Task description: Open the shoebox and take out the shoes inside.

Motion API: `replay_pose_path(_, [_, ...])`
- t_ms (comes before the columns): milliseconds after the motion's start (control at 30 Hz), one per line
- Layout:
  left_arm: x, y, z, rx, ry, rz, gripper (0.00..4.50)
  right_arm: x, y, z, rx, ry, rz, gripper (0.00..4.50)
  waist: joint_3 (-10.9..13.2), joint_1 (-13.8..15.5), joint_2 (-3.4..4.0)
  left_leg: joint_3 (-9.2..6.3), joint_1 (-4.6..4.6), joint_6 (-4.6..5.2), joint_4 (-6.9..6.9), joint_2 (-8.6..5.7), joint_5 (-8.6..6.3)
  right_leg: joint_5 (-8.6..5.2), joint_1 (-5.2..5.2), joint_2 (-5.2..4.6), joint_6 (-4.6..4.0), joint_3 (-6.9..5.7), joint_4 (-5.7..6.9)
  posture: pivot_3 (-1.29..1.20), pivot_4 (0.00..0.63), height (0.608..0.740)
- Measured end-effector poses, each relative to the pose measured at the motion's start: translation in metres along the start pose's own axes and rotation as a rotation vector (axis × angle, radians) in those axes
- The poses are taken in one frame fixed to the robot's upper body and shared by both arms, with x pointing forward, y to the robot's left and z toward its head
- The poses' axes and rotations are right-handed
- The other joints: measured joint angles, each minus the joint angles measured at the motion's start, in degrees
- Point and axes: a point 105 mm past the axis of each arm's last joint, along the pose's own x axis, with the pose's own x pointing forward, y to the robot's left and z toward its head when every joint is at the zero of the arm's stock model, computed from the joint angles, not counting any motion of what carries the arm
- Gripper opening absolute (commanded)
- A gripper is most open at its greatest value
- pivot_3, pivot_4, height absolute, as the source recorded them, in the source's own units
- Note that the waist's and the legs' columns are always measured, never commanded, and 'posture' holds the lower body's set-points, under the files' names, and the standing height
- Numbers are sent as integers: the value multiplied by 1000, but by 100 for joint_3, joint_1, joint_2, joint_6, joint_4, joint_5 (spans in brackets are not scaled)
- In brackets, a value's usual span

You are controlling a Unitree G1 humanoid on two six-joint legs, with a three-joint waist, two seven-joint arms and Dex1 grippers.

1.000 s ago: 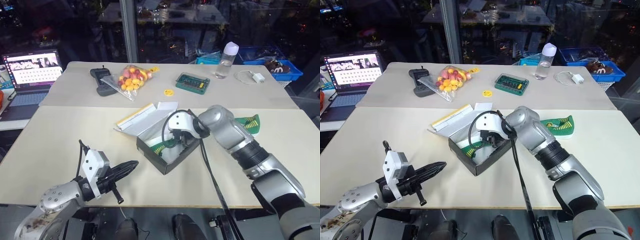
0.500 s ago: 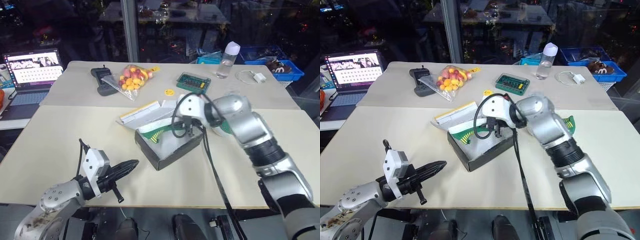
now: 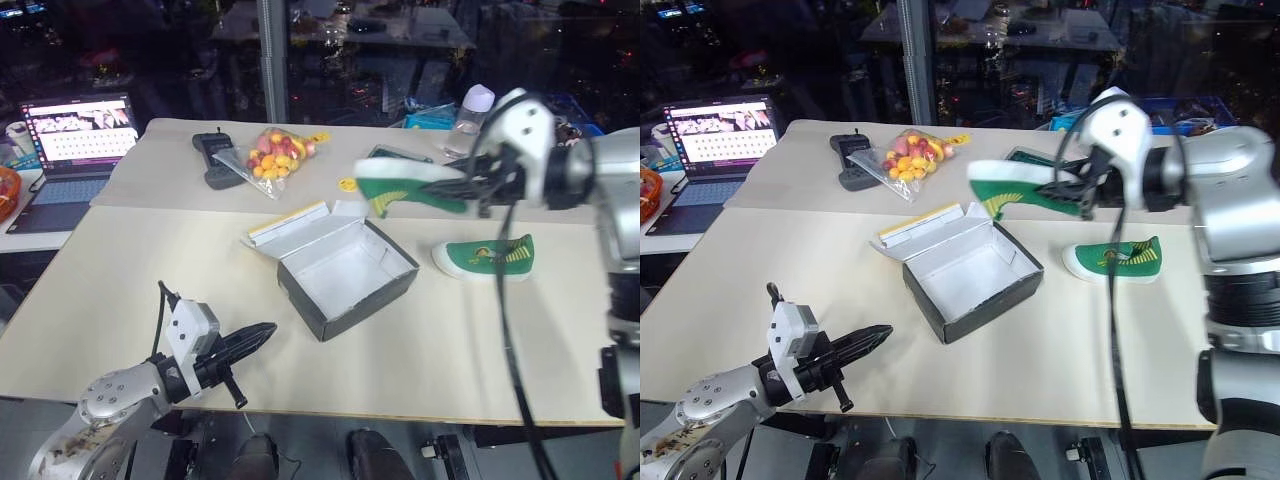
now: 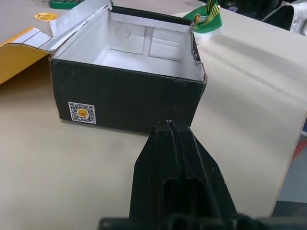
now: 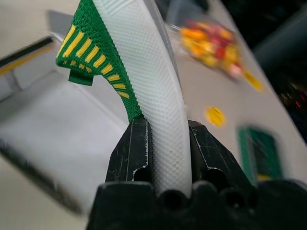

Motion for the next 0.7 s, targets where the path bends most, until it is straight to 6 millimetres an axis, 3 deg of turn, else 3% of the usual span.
replay_pose_path(133, [3,-3,-1,-5,1,-16,0,-12,-15,-40,291,108,-100,813,0,-84,0,11,9,0,8,-1,0,-11,2,0,-40,16,6,0,150,712])
replay_pose_path(200, [3,-4,-2,-7,1,-19,0,-13,-17,-48,404,113,-129,813,0,-101,1,10,12,0,8,-1,0,-11,2,2,-39,18,11,0,150,712])
replay_pose_path(267, [5,-4,-1,-5,-3,-22,0,-19,-6,-60,497,125,-148,813,-1,-59,0,-3,10,1,4,0,0,-2,7,8,-2,10,12,0,150,712])
replay_pose_path(367, [5,-3,-2,-12,0,-20,0,-21,32,-95,590,252,-85,813,0,3,2,1,-8,4,3,-8,-2,-8,-1,-2,11,9,7,0,150,712])
replay_pose_path(433, [6,-3,-2,-13,0,-23,0,-25,49,-111,611,324,-48,813,5,5,12,7,-18,4,7,-20,-2,-6,-9,-15,17,15,7,0,150,712])
replay_pose_path(533, [6,-4,-3,-19,2,-31,0,-36,64,-119,579,393,13,813,5,0,14,8,-9,4,11,-17,-2,-5,-4,-13,17,15,8,0,150,712])
replay_pose_path(700, [8,-7,-4,-25,1,-42,0,-33,72,-135,475,462,65,813,4,-94,13,11,35,3,19,-15,-3,-21,30,-12,-25,17,8,0,150,712])
